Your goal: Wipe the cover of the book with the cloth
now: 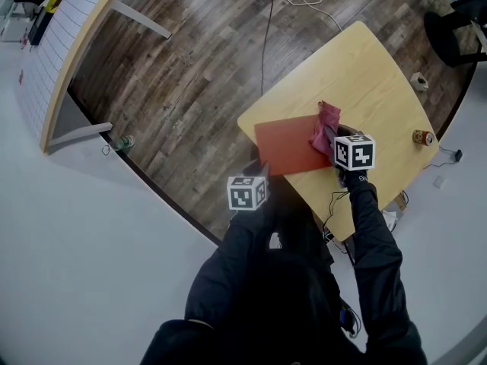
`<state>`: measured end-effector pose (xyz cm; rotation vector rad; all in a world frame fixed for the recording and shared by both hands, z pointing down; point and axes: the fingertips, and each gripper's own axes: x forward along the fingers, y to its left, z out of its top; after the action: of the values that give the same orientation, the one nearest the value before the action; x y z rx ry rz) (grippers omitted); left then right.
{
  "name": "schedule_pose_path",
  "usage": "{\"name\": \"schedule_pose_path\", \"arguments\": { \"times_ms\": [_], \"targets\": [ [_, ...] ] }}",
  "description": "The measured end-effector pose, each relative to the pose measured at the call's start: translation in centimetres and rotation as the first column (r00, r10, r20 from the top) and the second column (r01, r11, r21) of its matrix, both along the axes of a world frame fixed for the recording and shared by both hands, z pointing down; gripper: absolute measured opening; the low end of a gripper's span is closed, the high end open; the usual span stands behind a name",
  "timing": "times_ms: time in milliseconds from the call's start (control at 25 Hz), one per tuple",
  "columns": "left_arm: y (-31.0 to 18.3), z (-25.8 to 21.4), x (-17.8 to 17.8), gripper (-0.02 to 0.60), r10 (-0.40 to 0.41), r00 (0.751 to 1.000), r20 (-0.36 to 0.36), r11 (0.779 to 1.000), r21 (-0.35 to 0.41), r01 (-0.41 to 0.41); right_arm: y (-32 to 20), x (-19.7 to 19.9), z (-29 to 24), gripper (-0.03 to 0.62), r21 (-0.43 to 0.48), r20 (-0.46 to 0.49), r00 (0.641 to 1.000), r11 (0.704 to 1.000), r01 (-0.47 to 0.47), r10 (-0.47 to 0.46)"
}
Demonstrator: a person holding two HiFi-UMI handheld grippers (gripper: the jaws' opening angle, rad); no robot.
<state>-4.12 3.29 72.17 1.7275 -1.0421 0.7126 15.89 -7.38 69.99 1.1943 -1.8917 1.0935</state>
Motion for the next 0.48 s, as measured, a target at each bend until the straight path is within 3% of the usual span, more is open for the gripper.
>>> {"name": "schedule_pose_path", "arguments": {
  "times_ms": [240,480],
  "targets": [
    [0.1,0.0,0.0,0.114,0.0,1.0,-0.005,1.0,0.003,0.0,0.3,-0.9,-2.1,0.075,0.033,0.033,0.999,0.999,0.005,-0.006],
    [0.0,-0.2,0.0,0.114,-0.01,1.0,-0.014,1.0,0.003,0.01,0.8,-7.1,-5.4,0.075,0.074,0.181,0.98,0.995,0.07,-0.082]
  ]
}}
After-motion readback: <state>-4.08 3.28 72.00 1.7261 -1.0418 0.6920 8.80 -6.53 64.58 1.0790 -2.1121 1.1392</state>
